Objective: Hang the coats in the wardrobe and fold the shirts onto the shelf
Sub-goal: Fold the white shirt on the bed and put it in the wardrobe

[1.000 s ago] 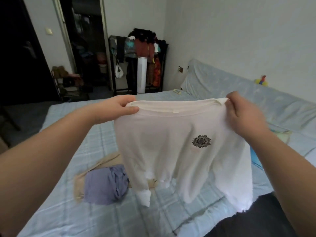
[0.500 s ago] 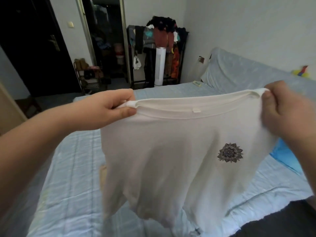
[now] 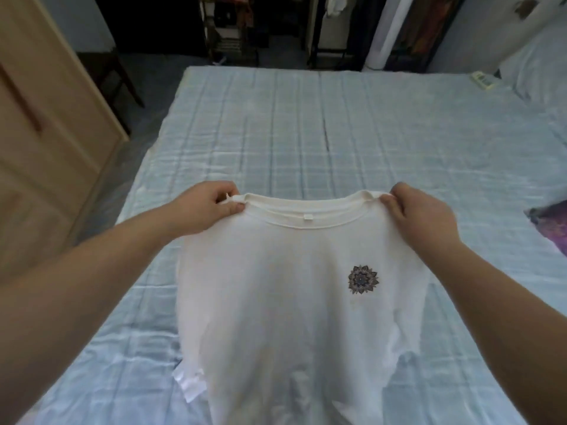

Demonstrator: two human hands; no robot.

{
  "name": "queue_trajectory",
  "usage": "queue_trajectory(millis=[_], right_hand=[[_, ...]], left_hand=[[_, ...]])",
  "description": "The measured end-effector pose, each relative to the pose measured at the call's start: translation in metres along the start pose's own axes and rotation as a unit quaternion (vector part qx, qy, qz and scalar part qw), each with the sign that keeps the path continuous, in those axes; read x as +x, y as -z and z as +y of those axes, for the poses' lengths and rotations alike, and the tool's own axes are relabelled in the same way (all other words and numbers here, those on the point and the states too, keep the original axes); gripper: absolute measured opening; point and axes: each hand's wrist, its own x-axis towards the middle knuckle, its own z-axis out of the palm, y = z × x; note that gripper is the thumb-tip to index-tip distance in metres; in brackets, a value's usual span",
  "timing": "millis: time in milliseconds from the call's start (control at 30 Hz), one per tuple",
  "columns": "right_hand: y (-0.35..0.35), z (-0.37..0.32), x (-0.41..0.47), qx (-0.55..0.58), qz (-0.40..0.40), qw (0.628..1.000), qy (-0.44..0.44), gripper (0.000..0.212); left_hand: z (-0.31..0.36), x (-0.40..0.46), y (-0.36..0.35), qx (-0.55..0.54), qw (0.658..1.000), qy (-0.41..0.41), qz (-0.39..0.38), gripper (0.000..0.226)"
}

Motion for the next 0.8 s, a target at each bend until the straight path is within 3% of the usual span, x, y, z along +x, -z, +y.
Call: queue_trajectory(millis=[200,367,567,800], right_hand=[[-0.222,0.015,0.112,0.002,-0.073,0.997,-0.023,0.036],[-0.347,0.033,0.152,0.009,-0.129,0.991,-0.021,0.033],[-0.417,0.055,0.167,0.008,-0.129,0.991,0.023,0.033],[-0.420,0.058,0.166,0.003,-0.094,0.995,0.011,0.035]], left_hand=[[-0.125,0.148,-0.130,-0.012,0.988,0.141,0.064,0.017],[-0.192,0.221,-0.227,0.059,0.968,0.209,0.127,0.019],[-0.233,0.248,-0.289,0.099,0.956,0.233,0.145,0.024],[-0.227,0.245,-0.292,0.115,0.957,0.228,0.140,0.028]])
